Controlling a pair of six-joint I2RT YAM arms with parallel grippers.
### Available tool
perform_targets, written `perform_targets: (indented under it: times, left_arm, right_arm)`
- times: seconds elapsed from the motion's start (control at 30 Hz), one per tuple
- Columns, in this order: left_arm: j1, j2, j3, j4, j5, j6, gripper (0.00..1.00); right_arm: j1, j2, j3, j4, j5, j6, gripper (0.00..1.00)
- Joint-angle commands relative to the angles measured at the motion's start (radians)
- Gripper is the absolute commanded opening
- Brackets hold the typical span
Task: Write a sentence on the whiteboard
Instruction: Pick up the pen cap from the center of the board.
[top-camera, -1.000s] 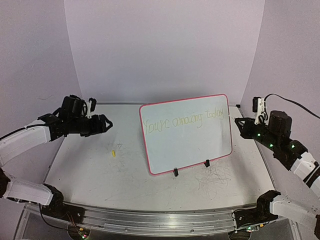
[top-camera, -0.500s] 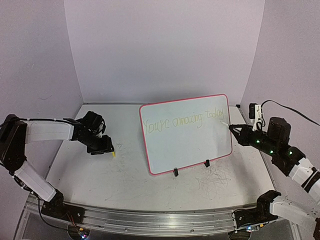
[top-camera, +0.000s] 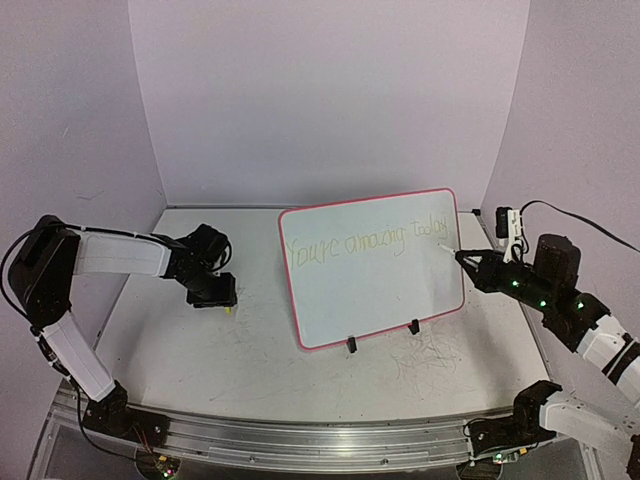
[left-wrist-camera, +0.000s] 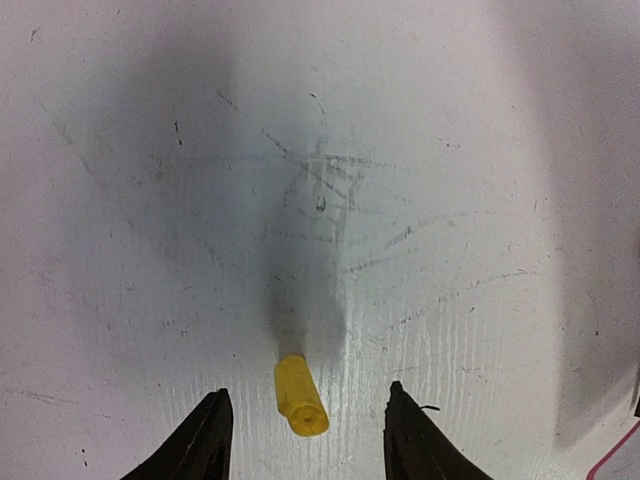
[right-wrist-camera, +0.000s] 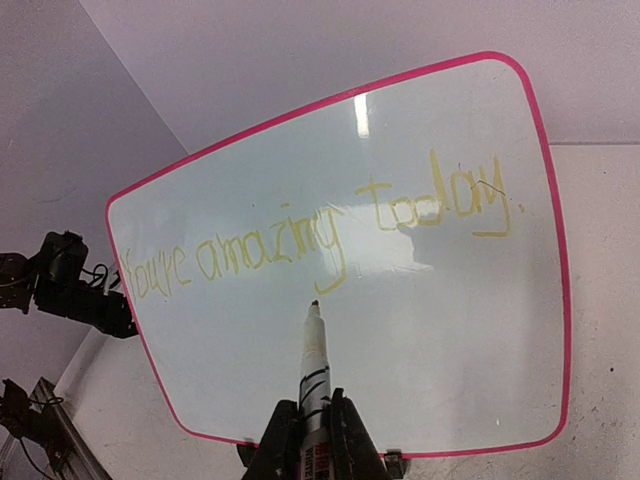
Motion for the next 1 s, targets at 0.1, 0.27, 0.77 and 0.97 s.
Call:
perform_targets:
  times: [0.1, 0.27, 0.77, 0.97]
  left_arm:
    - [-0.015, 0.073, 0.078, -0.015, -0.044, 0.012, 0.40]
    - [-0.023, 0.085, 0.086, -0.020, -0.055, 0.014, 0.28]
    - [-0.041, 0.034, 0.072, -0.035, -0.059, 0.016, 0.04]
    - [-0.041, -0.191, 0.040, -0.083, -0.022, -0.005, 0.00]
  right_arm:
    - [-0.002, -0.028, -0.014, 0.045, 0.000, -0.007, 0.00]
    - [-0.002, -0.022, -0.013, 0.045, -0.009, -0.005, 0.00]
    - [-0.002, -0.056, -0.023, 0.045, -0.017, 0.034, 0.00]
    - [-0.003, 0.007, -0.037, 0.103, -0.119, 0.059, 0.00]
